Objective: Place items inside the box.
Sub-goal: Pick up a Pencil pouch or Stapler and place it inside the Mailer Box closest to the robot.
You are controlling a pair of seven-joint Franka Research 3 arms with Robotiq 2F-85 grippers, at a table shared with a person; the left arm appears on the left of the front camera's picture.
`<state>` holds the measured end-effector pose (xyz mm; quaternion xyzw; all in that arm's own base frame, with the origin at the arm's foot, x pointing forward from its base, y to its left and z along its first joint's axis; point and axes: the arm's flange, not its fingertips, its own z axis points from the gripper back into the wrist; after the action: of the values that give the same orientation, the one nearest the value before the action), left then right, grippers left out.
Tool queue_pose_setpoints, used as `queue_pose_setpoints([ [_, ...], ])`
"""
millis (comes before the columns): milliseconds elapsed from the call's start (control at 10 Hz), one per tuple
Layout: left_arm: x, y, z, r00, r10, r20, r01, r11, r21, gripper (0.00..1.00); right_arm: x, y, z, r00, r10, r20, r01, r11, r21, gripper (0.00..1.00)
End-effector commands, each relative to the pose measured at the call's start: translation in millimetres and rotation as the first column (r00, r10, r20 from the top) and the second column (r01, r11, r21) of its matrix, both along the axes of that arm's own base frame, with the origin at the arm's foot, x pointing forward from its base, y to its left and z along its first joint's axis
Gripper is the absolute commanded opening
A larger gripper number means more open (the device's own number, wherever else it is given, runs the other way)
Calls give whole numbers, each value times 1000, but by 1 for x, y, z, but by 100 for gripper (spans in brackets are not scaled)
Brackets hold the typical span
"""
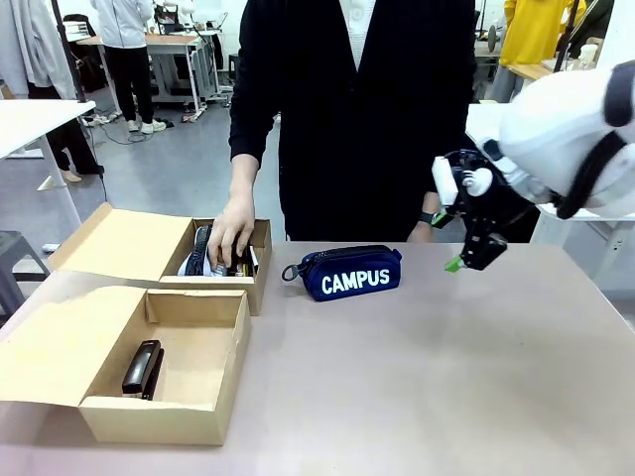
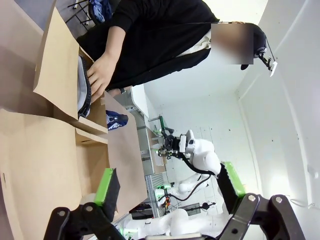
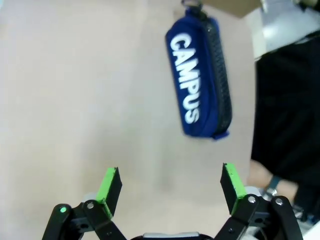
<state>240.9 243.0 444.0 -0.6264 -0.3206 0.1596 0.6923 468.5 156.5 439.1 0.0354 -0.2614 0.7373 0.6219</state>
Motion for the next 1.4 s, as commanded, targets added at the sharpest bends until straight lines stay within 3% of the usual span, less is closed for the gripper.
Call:
queue_pose_setpoints([
  [0, -1, 0, 2, 1000, 4, 26, -4, 1000, -7, 100, 74, 51, 5, 996, 69, 53, -64, 994, -91, 100],
  [200, -1, 0, 2, 1000, 4, 26, -4, 1000, -7, 100, 114, 111, -4, 992, 126, 4, -123, 973, -194, 100],
  [500, -1, 0, 2, 1000, 4, 26, -4, 1000, -7, 100, 140, 176, -45, 973, 199, -115, -222, 941, -256, 100],
  [700, -1, 0, 2, 1000, 4, 26, -4, 1000, -7, 100, 145, 191, -64, 966, 172, -193, -229, 916, -329, 100],
  [1300, -1, 0, 2, 1000, 4, 26, -4, 1000, -7, 100, 147, 187, -94, 952, 103, -289, -200, 924, -327, 100],
])
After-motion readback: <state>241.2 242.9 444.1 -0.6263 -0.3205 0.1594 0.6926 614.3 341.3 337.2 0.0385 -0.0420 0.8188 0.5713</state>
